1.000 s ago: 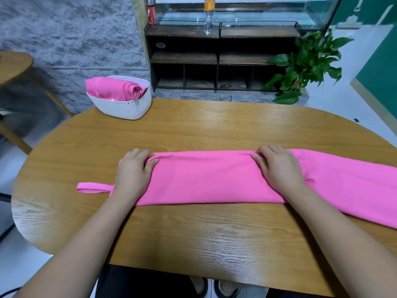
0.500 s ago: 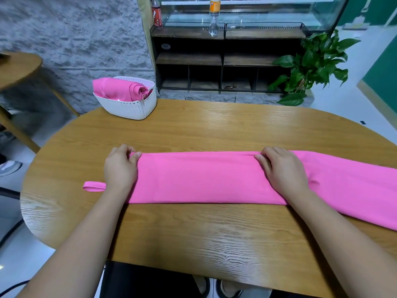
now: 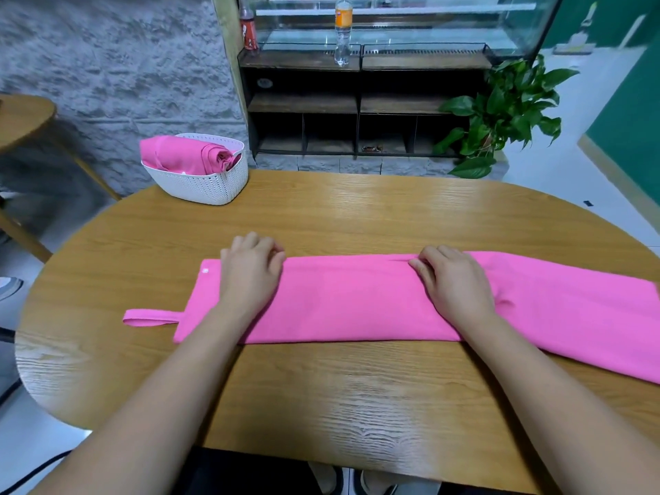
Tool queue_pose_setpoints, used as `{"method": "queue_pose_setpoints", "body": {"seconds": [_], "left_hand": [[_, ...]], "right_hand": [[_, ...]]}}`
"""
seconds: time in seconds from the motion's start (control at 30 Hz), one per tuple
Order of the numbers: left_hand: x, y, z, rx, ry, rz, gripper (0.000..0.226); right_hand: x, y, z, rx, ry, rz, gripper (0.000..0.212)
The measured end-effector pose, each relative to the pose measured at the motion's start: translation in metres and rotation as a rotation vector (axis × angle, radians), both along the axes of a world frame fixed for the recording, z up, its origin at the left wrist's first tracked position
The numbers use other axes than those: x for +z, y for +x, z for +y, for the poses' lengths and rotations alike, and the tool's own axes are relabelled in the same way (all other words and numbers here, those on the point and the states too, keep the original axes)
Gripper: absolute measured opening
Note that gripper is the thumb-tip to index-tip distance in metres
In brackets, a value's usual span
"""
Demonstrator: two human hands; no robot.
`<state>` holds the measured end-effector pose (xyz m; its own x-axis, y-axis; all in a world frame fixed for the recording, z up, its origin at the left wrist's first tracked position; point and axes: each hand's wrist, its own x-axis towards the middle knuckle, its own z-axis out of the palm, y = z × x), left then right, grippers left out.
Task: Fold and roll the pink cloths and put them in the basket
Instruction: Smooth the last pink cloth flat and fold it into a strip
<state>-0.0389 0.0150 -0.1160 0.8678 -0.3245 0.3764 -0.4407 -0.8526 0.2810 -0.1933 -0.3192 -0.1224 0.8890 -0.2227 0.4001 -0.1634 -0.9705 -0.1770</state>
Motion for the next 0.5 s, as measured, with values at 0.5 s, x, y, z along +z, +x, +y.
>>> {"method": "queue_pose_setpoints", "body": {"seconds": [0.5], "left_hand": [[-0.007,-0.044,-0.148,-0.412,0.015,0.062,0.027]], "right_hand": [[0.06,-0.031,-0.049,-0.013,0.1,0.401,0.054]]}}
